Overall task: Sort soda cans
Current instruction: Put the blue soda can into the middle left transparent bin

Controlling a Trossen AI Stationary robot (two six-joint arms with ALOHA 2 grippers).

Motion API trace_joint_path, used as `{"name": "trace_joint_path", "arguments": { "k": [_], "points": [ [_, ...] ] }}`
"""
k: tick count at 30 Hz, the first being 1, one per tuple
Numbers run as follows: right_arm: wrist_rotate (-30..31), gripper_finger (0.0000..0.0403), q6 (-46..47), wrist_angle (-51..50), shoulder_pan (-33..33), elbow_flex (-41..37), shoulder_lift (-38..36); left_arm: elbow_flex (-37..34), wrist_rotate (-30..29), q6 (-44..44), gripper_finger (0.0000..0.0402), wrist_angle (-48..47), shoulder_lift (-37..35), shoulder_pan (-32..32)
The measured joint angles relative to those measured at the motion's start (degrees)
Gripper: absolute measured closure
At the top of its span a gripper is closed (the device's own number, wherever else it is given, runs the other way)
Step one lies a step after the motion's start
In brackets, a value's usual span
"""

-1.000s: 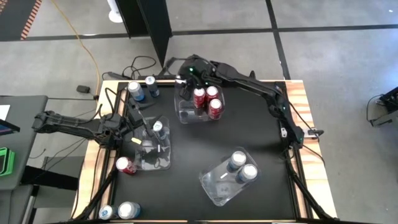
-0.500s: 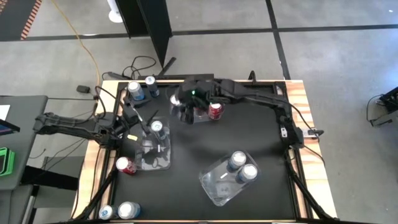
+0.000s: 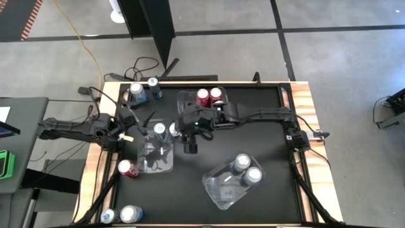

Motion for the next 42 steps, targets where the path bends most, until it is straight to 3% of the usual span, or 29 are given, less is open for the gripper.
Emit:
{"name": "trace_joint_path", "arguments": {
  "k": [16, 27, 42],
  "points": [
    [-8.30, 0.0182, 1.06, 7.08, -3.24, 0.02, 8.58, 0.00, 8.00, -1.45, 0.0132, -8.11, -10.44, 0.00],
    [-9.27, 0.0182, 1.33, 8.06, -3.86, -0.05, 13.50, -0.02, 9.45, -1.92, 0.0132, -8.95, -11.43, 0.00],
    [-9.25, 0.0182, 1.54, 8.19, -3.86, 0.02, 14.35, -0.02, 9.58, -1.96, 0.0132, -9.41, -11.45, 0.00]
  ]
}}
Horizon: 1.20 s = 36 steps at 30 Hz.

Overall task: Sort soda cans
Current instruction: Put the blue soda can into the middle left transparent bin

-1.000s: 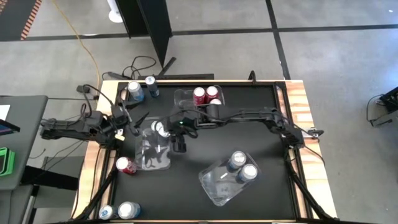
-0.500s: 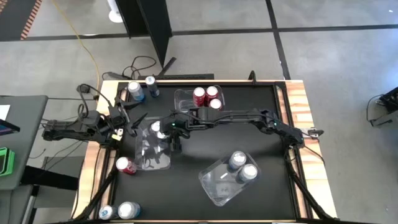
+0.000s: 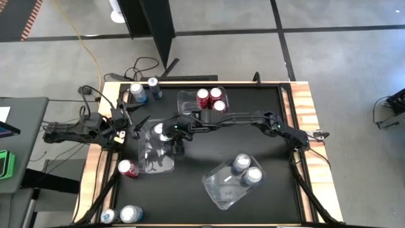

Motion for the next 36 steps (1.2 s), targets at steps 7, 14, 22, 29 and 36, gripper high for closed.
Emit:
{"name": "trace_joint_path", "arguments": {
  "k": [7, 14, 22, 29, 36],
  "points": [
    [-0.02, 0.0182, 0.95, 0.56, 0.07, 0.00, 2.28, 0.00, 0.00, -0.14, 0.0132, -0.01, 0.00, 0.00],
    [-0.03, 0.0182, 1.44, 0.79, 0.09, 0.00, 4.89, 0.00, -0.01, -0.31, 0.0132, -0.17, 0.01, 0.00],
    [-0.02, 0.0177, 1.57, 0.84, 0.09, 0.00, 5.07, 0.00, -0.02, -0.27, 0.0132, -0.24, 0.00, 0.00],
    [-0.02, 0.0154, 1.11, 0.82, 0.09, 0.00, 5.07, 0.00, -0.02, -0.26, 0.0132, -0.24, 0.02, 0.00],
    [-0.02, 0.0130, 0.90, 0.97, 0.09, -0.04, 5.07, 0.00, -0.02, -0.26, 0.0132, -0.24, 0.02, 0.00]
  ]
}}
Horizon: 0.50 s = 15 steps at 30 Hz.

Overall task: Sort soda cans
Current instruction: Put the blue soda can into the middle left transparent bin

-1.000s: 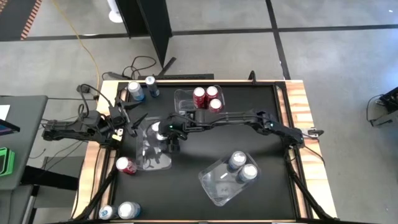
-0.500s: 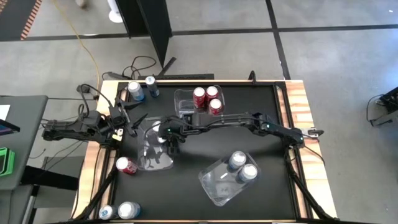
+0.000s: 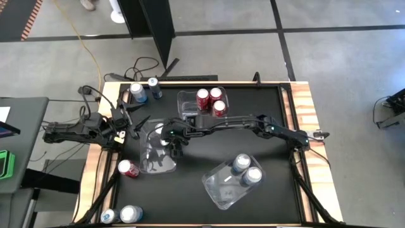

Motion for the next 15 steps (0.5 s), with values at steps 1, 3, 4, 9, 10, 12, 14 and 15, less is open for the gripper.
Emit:
{"name": "trace_joint_path", "arguments": {
  "k": [1, 3, 4, 9, 10, 12, 14, 15],
  "points": [
    [0.00, 0.0126, -0.02, 0.11, 0.00, 0.00, 0.01, 0.00, 0.00, 0.02, 0.0132, 0.00, 0.00, 0.00],
    [0.01, 0.0118, -0.37, 0.65, 0.00, 0.00, 0.02, 0.00, 0.00, 0.02, 0.0132, 0.00, 0.00, 0.00],
    [0.02, 0.0113, -0.70, 1.17, 0.00, 0.00, 0.02, 0.00, 0.00, 0.02, 0.0132, 0.00, 0.00, 0.00],
    [0.06, 0.0087, -1.13, 2.48, 0.07, 0.00, 0.00, 0.00, 0.00, 0.02, 0.0132, 0.00, 0.00, 0.02],
    [0.07, 0.0082, -1.23, 2.57, 0.07, 0.00, 0.00, 0.00, 0.00, 0.02, 0.0132, -0.02, 0.00, 0.00],
    [0.09, 0.0073, -1.37, 2.60, 0.07, 0.00, 0.00, 0.00, 0.00, 0.02, 0.0132, -0.09, -0.02, 0.00],
    [0.13, 0.0066, -1.46, 2.60, 0.07, 0.00, 0.01, 0.00, 0.00, 0.04, 0.0132, -0.09, 0.00, 0.00],
    [0.15, 0.0062, -1.48, 2.58, 0.07, 0.00, -0.02, 0.00, 0.00, 0.03, 0.0132, -0.09, 0.00, 0.00]
  ]
}}
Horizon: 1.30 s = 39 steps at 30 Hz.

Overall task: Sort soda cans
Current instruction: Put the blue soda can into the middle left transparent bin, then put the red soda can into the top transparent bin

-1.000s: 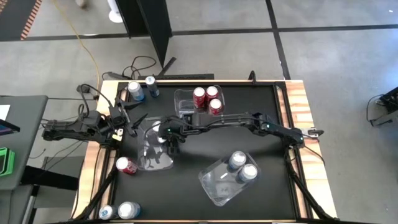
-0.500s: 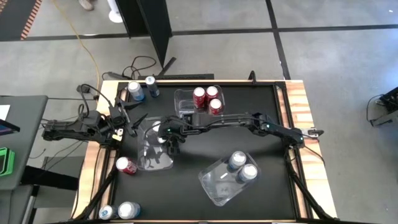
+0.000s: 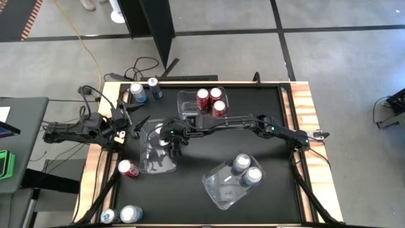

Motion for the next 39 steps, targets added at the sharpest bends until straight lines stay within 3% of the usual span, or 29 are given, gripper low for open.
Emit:
{"name": "trace_joint_path", "arguments": {
  "k": [14, 21, 25, 31, 39],
  "points": [
    [0.39, 0.0053, -4.39, -2.43, 0.07, 1.40, -3.58, 0.02, 0.35, -0.10, 0.0132, -0.33, -0.01, 0.00],
    [0.39, 0.0053, -9.48, -8.33, 0.42, 1.44, -10.29, 0.58, 9.42, -3.35, 0.0132, -1.77, 2.12, 0.00],
    [0.39, 0.0053, -11.65, -12.19, 0.39, 1.44, -14.81, 2.57, 12.54, -6.20, 0.0132, -1.57, 8.55, -1.03],
    [0.72, 0.0053, -15.38, -13.57, -0.80, 1.44, -21.78, 10.46, 9.94, -6.44, 0.0132, -3.55, 24.97, -4.66],
    [0.23, 0.0053, -15.45, -10.49, -6.47, -7.62, -29.79, 35.70, -1.21, -15.27, 0.0132, -31.17, 44.25, -10.07]
  ]
}}
